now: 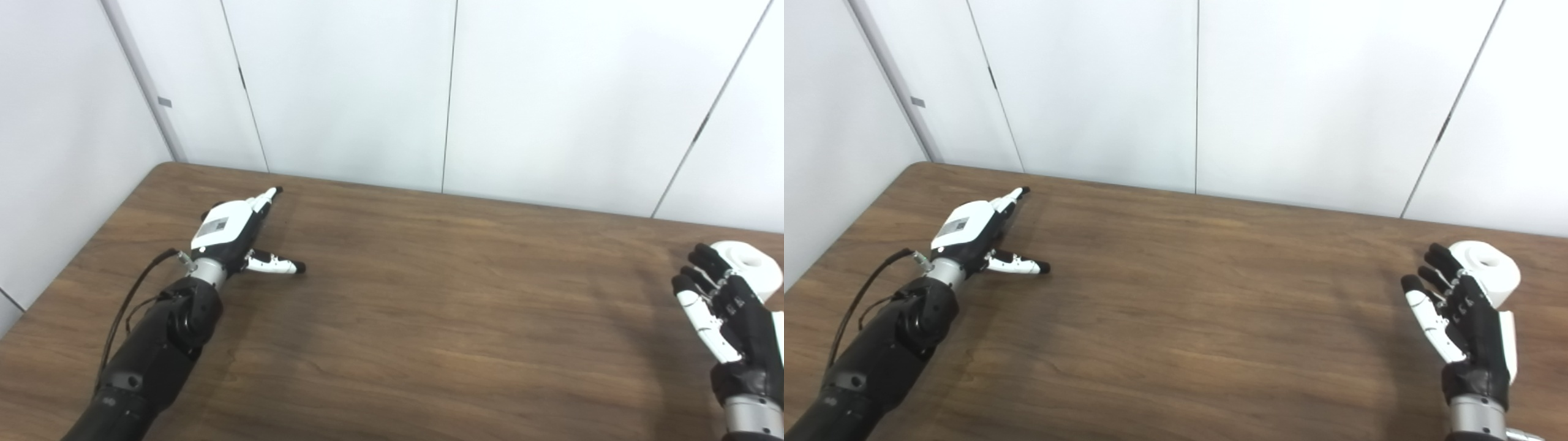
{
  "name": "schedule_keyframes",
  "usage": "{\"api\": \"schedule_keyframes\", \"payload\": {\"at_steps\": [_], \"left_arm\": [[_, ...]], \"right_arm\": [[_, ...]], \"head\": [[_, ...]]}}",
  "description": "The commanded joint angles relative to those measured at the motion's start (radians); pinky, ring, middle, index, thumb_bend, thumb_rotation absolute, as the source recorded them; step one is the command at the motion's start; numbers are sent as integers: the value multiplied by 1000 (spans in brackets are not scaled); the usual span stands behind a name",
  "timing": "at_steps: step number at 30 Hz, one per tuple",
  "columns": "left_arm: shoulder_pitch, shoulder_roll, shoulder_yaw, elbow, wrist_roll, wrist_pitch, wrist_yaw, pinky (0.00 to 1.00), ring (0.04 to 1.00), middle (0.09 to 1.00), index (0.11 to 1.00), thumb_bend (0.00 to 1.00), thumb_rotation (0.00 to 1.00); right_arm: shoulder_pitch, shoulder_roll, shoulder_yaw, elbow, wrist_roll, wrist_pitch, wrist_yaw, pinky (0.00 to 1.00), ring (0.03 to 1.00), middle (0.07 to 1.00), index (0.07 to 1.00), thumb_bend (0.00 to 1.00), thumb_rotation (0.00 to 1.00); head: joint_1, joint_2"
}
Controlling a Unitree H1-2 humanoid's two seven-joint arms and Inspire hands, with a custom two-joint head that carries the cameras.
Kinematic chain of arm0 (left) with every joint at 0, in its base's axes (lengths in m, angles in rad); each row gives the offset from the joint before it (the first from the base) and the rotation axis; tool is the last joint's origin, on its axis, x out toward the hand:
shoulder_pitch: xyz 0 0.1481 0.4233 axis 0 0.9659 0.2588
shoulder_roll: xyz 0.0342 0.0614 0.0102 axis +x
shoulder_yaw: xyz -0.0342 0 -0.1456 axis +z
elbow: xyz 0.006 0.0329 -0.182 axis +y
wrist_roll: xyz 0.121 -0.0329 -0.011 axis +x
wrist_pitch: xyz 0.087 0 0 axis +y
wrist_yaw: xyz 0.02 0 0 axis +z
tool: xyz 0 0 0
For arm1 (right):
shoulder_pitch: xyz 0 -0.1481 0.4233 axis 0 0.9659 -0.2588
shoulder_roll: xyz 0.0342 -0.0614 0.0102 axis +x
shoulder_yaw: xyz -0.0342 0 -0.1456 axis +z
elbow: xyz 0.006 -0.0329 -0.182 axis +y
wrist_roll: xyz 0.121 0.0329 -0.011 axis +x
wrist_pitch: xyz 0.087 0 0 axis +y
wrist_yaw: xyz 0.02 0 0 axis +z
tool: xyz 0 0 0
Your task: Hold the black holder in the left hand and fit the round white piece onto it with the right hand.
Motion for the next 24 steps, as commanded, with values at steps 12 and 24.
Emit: {"api": "schedule_keyframes", "payload": {"at_steps": [12,24], "left_arm": [[-7,10,133,65,-210,-149,58,871,926,946,983,1000,476],[5,-77,205,-65,-457,-184,-35,872,943,963,1000,1000,557]], "right_arm": [[-20,-5,3,13,13,-90,-1,719,791,831,800,484,446],[-23,-4,18,53,-14,-130,-6,688,789,819,791,520,472]], "head": [[-24,-10],[-26,-19]]}}
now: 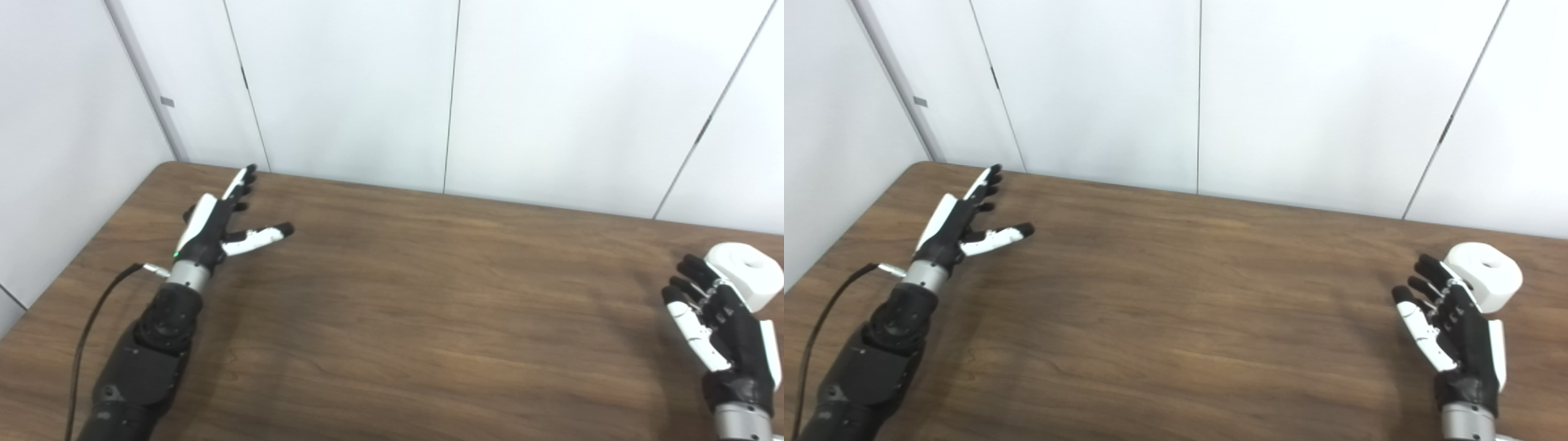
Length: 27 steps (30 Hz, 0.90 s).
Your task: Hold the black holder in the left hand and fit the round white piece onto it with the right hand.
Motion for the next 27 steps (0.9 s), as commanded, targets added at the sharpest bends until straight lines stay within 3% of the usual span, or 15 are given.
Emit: {"api": "schedule_keyframes", "payload": {"at_steps": [1,5,9,20,27], "left_arm": [[-19,12,7,-53,-5,9,2,868,940,962,1000,1000,576],[-7,-15,10,-87,-31,15,-20,822,931,964,1000,1000,568],[6,-30,13,-112,-44,31,-31,842,937,969,1000,1000,569],[62,-139,4,-257,-78,119,-33,850,898,937,996,1000,702],[72,-203,-5,-269,-154,106,-75,809,909,958,995,996,674]], "right_arm": [[-29,-5,-1,-15,-7,-57,-9,696,789,819,794,523,473],[-32,-4,0,2,-15,-79,-14,674,775,808,787,529,466],[-30,2,0,4,-8,-76,-10,684,777,810,790,541,476],[-26,6,6,-10,-14,-60,-8,703,800,823,802,498,469],[-33,9,1,-7,-17,-63,-14,701,797,817,797,512,467]], "head": [[1,3],[-4,-1],[-13,-2],[-19,0],[-28,-2]]}}
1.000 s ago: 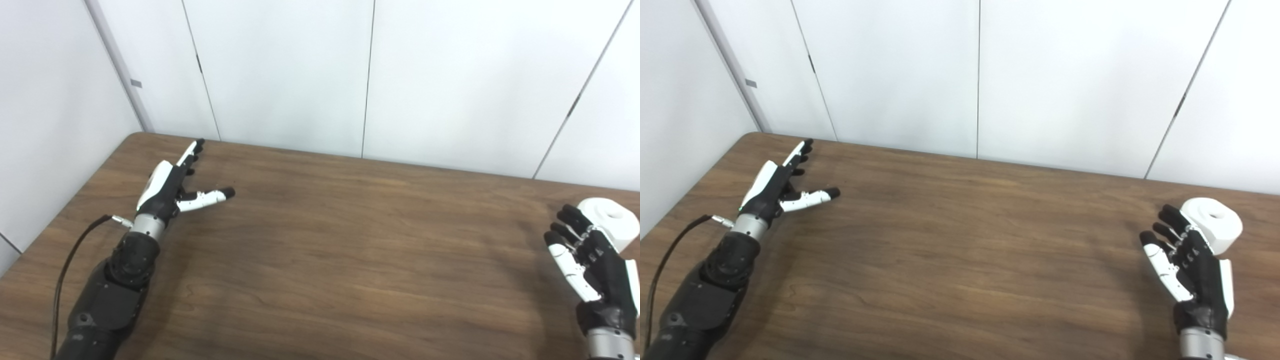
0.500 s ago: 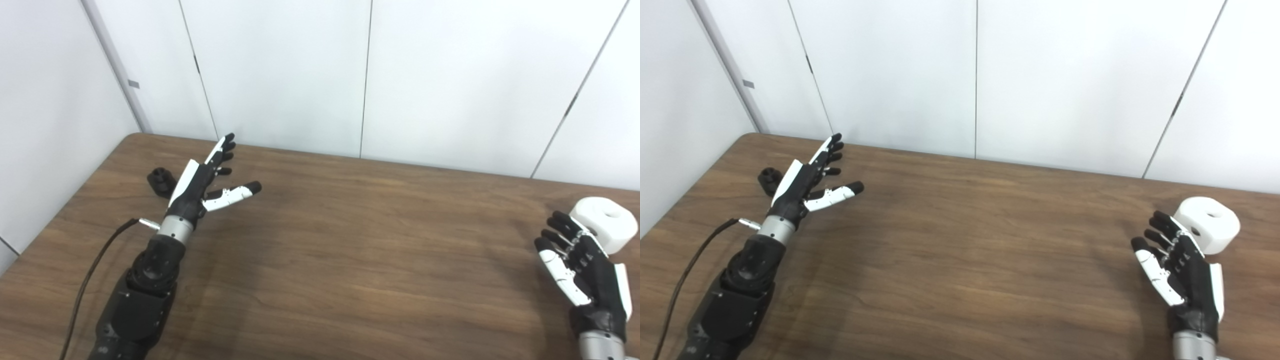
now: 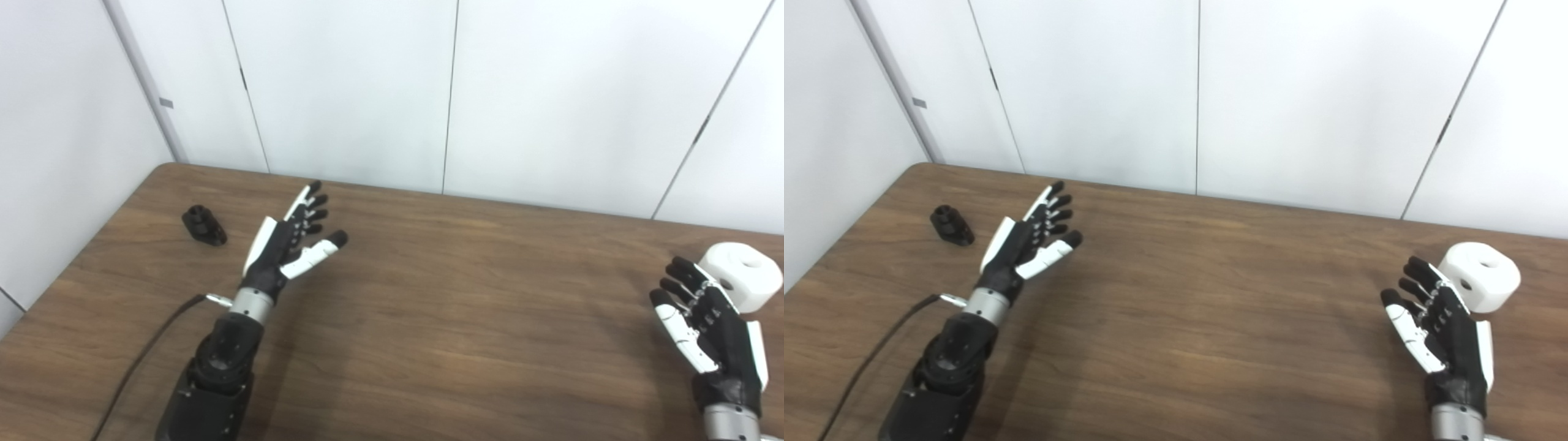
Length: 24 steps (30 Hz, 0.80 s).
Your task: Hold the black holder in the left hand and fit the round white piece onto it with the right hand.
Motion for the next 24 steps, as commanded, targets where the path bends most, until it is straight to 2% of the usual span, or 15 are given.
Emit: {"api": "schedule_keyframes", "payload": {"at_steps": [1,6,13,17,24], "left_arm": [[-20,2,11,-32,-44,-32,-8,806,913,962,996,989,672],[3,-20,10,-49,-87,-33,-25,814,926,977,1000,994,664],[27,-40,-5,-35,-71,-65,-21,824,924,975,1000,977,680],[36,-48,-7,-28,-69,-83,-16,823,927,979,1000,940,685],[35,-56,-6,5,-67,-131,-14,821,918,970,1000,937,682]], "right_arm": [[-33,-2,-4,-34,3,-33,-10,695,792,815,797,516,468],[-36,-2,-6,-30,10,-34,-7,691,794,823,805,515,470],[-51,-13,-23,-10,29,-41,-5,714,805,838,807,456,443],[-68,-20,-40,4,59,-45,-2,714,805,839,812,476,429],[-99,-21,-57,-13,66,-27,-18,713,803,839,807,441,393]], "head": [[-8,-1],[-7,-3],[-8,-6],[-13,-9],[-25,-6]]}}
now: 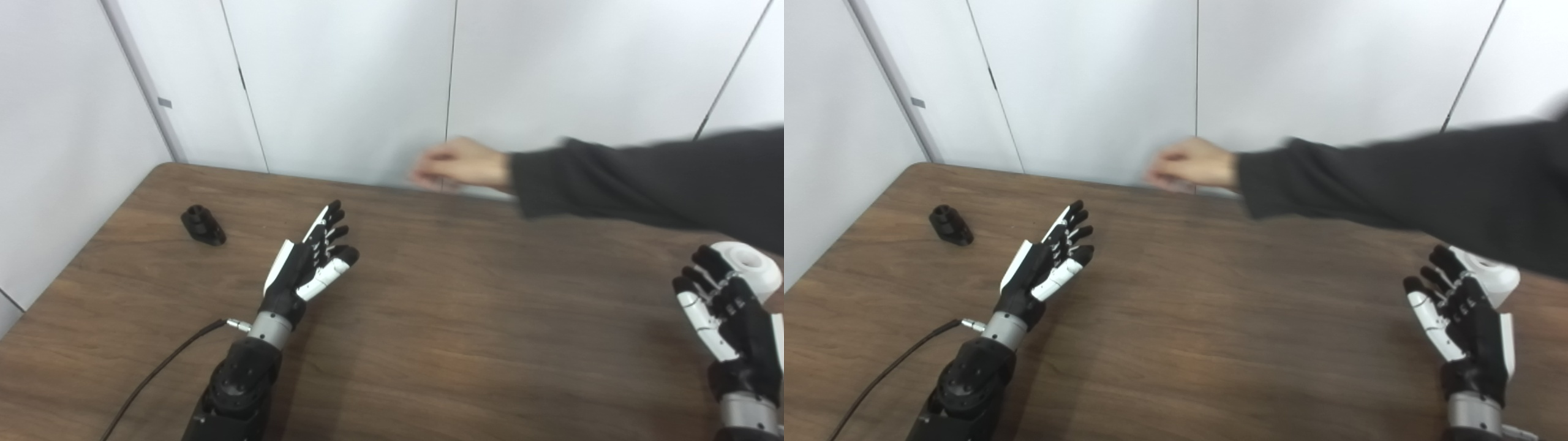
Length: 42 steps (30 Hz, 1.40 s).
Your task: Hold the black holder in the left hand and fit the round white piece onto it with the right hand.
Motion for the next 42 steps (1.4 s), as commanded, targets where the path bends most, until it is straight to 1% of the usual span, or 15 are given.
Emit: {"api": "schedule_keyframes", "payload": {"at_steps": [1,4,6,9,12,15,17,19,21,25,27,30,35,40,42], "left_arm": [[-21,5,2,-3,-9,-62,2,816,917,969,999,940,680],[-29,5,1,20,-16,-86,-4,814,921,972,998,930,674],[-37,6,2,38,-26,-105,-9,820,923,972,998,928,670],[-46,-1,6,66,-51,-123,-17,850,928,972,1000,941,656],[-54,-6,3,96,-44,-154,-15,872,930,973,998,949,657],[-59,-5,-5,122,-18,-187,-8,847,920,963,996,951,672],[-64,-2,-9,139,-7,-204,-8,833,911,956,992,942,674],[-70,0,-9,160,-10,-219,-14,826,910,955,991,919,667],[-77,3,-9,177,-14,-224,-18,836,918,960,986,915,655],[-95,12,-3,211,-38,-244,-35,840,924,962,993,948,658],[-103,16,-1,221,-45,-250,-41,837,923,961,991,953,659],[-118,24,1,231,-58,-254,-53,838,925,965,993,942,656],[-136,26,3,244,-66,-256,-64,860,933,975,1000,934,656],[-146,24,7,262,-80,-259,-75,867,938,976,1000,943,658],[-147,22,8,270,-94,-256,-84,888,944,982,1000,960,659]], "right_arm": [[-51,-9,-7,-32,-2,-30,-14,713,805,842,811,436,387],[-70,-13,-8,-3,-10,-54,-23,717,812,847,814,430,370],[-84,-11,-7,25,-13,-82,-30,718,818,852,813,439,393],[-104,2,-5,98,-5,-149,-41,721,802,861,816,441,373],[-106,2,18,164,-35,-205,-43,715,790,858,815,452,374],[-89,-12,49,177,-69,-215,-27,724,808,868,850,433,465],[-80,-15,57,172,-50,-217,-8,738,818,869,862,411,529],[-74,-17,58,170,-10,-225,19,777,844,885,895,393,688],[-67,-16,52,159,25,-219,40,805,866,902,923,412,854],[-54,-17,42,123,122,-201,95,876,913,931,941,509,984],[-45,-21,42,108,144,-194,112,889,928,942,947,521,996],[-28,-20,42,87,183,-188,137,913,956,970,968,487,1000],[-12,-12,39,81,198,-193,142,916,966,984,981,352,1000],[-11,-4,44,92,207,-196,145,930,972,989,983,271,1000],[-8,2,42,94,203,-200,139,914,963,979,976,265,1000]], "head": [[-33,7],[-76,7],[-89,7],[-119,-1],[-144,1],[-183,5],[-217,4],[-245,1],[-263,-1],[-312,3],[-325,2],[-343,-3],[-343,-1],[-338,4],[-336,-2]]}}
